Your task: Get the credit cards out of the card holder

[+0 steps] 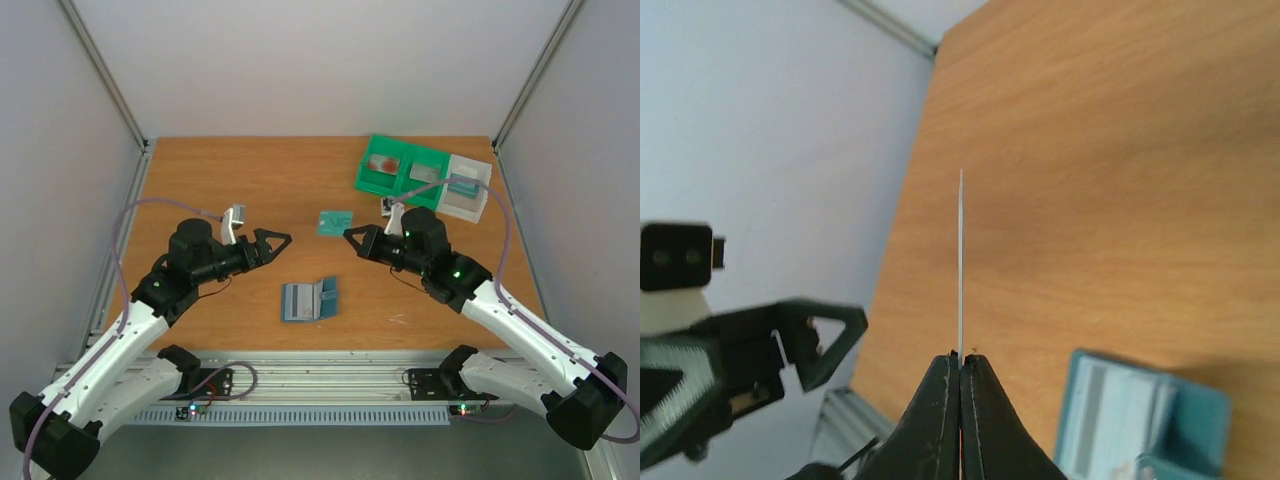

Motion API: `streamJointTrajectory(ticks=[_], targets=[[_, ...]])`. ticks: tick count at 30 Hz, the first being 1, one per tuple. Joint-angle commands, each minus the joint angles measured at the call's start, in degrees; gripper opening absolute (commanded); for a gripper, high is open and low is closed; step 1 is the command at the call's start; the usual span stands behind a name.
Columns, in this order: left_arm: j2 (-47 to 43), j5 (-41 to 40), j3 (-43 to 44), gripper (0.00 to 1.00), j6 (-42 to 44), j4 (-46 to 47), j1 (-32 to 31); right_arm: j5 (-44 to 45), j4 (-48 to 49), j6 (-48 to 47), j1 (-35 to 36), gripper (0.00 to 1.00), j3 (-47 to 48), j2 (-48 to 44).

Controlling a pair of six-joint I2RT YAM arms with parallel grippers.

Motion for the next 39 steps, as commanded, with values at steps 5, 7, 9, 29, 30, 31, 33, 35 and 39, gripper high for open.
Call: streamJointTrajectory(ticks=[5,7,9,29,30,31,33,35,39], targets=[[1.03,-2.01,1.49,0.99,10.90,-10.77,-0.14,6.79,-12.09,-11.41,-9.15,0.01,8.16,0.98],[1.07,-1.31,2.17,0.99,13.06,-12.73,-0.14,9.22,-14.05,-14.02,-11.06,0.01,9.90,1.81],[1.14,-0.92,2.65,0.99,15.29,-14.88,-0.14,12.41,-15.99,-16.75,-13.02,0.01,11.49,2.82],[4.90,1.46,1.39,0.99,20.63,-18.77,-0.14,15.68,-16.67,-34.60,-43.76,0.01,22.10,21.87],[5.42,1.38,1.83,0.99,20.94,-19.22,-0.14,16.84,-16.87,-35.33,-44.12,0.01,22.68,23.02],[5.82,1.06,2.15,0.99,21.26,-19.57,-0.14,18.23,-16.90,-36.53,-44.37,0.01,23.13,24.20],[6.57,-0.20,2.42,0.99,21.33,-19.70,-0.14,19.53,-17.40,-38.04,-45.28,0.01,24.07,26.48],[7.04,-0.62,2.03,0.99,20.97,-18.36,-0.14,19.42,-18.00,-38.84,-46.82,0.01,25.02,28.79],[8.30,-0.13,1.73,0.99,20.01,-16.14,-0.14,15.28,-16.98,-39.45,-50.78,0.01,25.92,32.38]])
